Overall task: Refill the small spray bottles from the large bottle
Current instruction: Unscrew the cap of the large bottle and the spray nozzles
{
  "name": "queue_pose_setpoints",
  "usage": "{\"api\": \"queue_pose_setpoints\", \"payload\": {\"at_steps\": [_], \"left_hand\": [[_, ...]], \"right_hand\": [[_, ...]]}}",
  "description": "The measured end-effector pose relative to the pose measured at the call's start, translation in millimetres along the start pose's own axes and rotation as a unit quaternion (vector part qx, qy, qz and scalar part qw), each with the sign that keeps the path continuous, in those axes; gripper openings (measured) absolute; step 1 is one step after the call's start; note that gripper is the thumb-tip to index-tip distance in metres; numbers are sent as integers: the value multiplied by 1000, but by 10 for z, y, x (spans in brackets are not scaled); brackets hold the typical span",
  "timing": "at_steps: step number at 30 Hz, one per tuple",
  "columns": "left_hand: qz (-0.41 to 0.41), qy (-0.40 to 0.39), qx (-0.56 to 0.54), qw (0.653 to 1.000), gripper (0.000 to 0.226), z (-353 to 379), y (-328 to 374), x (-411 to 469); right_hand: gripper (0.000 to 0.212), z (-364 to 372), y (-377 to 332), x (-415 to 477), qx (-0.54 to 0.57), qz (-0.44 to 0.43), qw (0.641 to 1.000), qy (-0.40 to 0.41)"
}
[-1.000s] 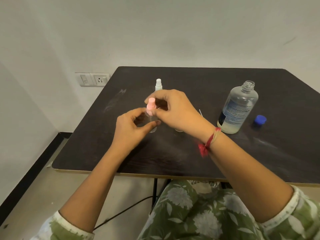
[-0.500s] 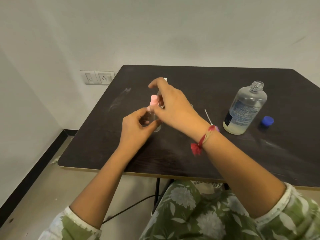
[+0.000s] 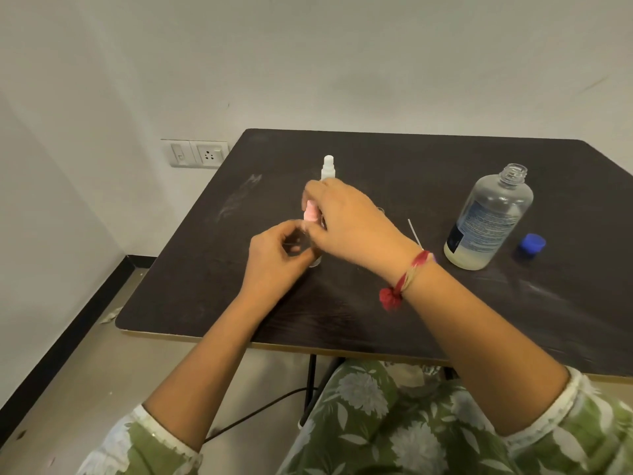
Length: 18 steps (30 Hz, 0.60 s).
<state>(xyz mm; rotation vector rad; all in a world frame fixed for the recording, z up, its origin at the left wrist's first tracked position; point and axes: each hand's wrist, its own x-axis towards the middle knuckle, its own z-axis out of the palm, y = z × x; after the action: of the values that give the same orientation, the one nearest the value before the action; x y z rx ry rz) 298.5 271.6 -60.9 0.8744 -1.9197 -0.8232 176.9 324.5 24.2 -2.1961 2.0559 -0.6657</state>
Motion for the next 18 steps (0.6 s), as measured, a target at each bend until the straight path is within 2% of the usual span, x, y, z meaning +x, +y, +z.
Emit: {"api": "queue_pose_setpoints", "payload": {"at_steps": [2, 3, 4, 6, 8, 11, 14, 18], "left_hand": [[4, -4, -3, 1000, 26, -14, -7, 2], [6, -3, -6, 1000, 27, -17, -10, -2], [5, 0, -7, 1000, 26, -14, -10, -7], [-10, 8, 0, 1000, 17, 0, -5, -7], [-18, 11, 7, 1000, 15, 15, 16, -5], [-2, -6, 5, 1000, 15, 36, 28, 1], [-7, -12, 15, 1000, 19, 48, -10, 16], [-16, 10, 12, 1000, 28, 57, -35, 39]], "right_hand": [[41, -27, 1, -9, 74, -10, 996, -43], [53, -31, -12, -22, 89, -7, 995, -36], [60, -17, -26, -32, 75, -1, 997, -6], [64, 23, -49, -29, -26, 30, 997, 65], [59, 35, -57, -1, -100, 59, 990, 78], [32, 35, -37, 11, -101, 52, 992, 52], [16, 0, -2, 16, -27, 46, 997, 55], [13, -141, 62, 27, 70, 33, 988, 134]]}}
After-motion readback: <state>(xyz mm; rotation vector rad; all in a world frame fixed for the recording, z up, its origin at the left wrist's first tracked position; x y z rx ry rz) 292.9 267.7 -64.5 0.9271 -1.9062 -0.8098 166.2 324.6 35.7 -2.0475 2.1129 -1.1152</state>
